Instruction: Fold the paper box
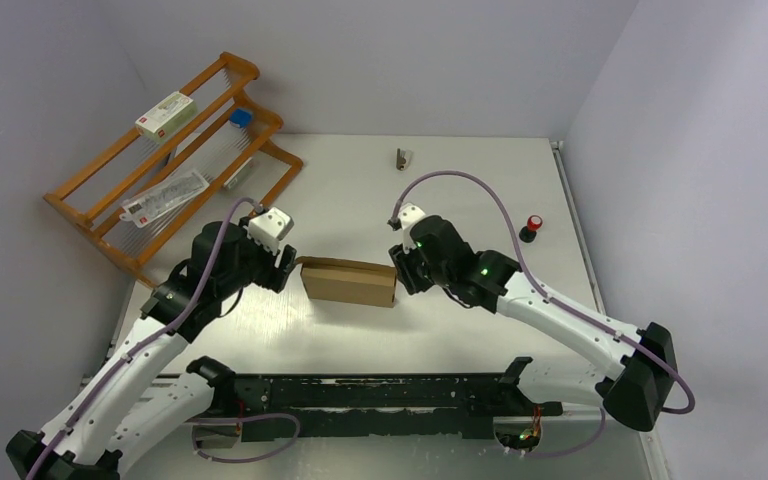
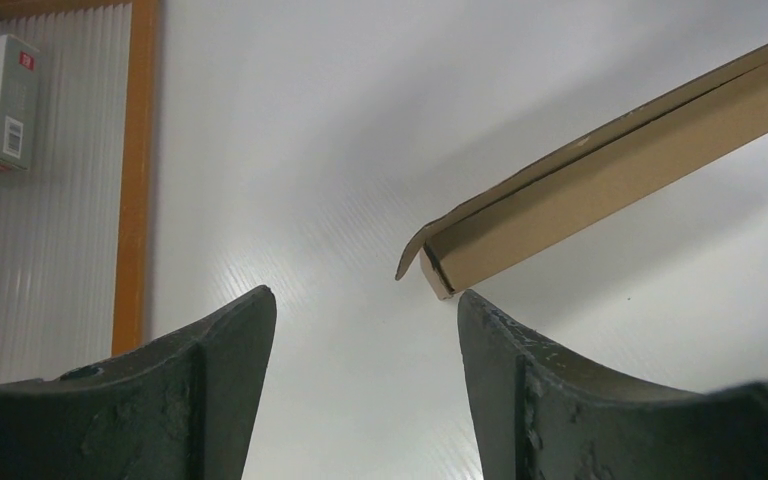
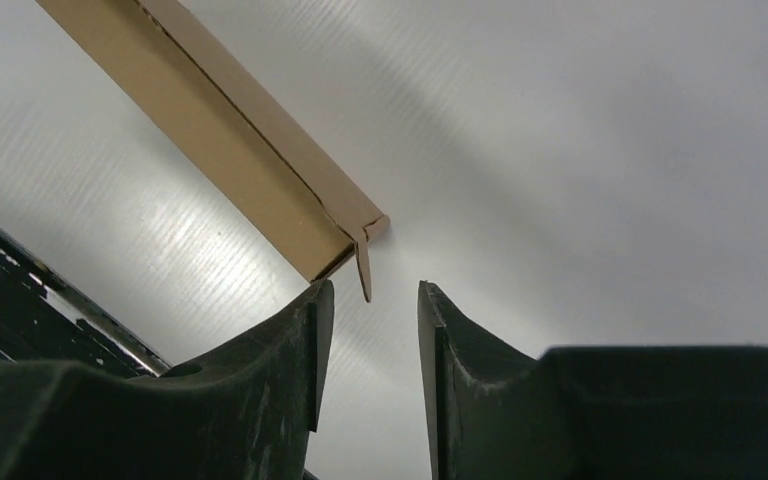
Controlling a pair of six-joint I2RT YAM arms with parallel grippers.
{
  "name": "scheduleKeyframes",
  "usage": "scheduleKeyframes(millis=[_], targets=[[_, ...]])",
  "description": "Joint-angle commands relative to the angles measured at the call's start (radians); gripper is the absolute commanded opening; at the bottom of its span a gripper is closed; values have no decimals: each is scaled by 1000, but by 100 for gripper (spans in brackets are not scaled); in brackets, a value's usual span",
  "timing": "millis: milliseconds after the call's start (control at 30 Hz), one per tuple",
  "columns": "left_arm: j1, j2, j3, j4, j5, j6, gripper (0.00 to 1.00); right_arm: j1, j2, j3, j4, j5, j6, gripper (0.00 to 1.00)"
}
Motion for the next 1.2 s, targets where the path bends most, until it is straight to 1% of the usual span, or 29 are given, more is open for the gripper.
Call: scheduleKeyframes(millis=[0, 400, 600, 800, 867, 933, 1067, 1167], targets=[[-7, 6, 43, -35, -32, 37, 71, -19, 14, -7, 89, -27, 4, 37], [-7, 74, 42, -33, -21, 39, 68, -56, 47, -22, 116, -79, -17, 14], [-7, 91, 52, -37, -2, 42, 66, -78, 51, -20, 100, -89, -51, 0], [-7, 127, 72, -35, 27, 50, 62, -111, 59, 6, 84, -111, -110, 0], [-7, 145, 90, -39, 41, 59, 62, -115, 68, 13, 82, -140, -115, 0], [-7, 162, 105, -35, 51, 74, 61, -117, 74, 9, 91, -171, -116, 0], [-7, 208, 126, -3, 84, 121, 61, -118, 88, 9, 89, -186, -155, 0], [-5, 264, 150, 14, 81, 166, 61, -116, 89, 5, 93, -200, -160, 0]])
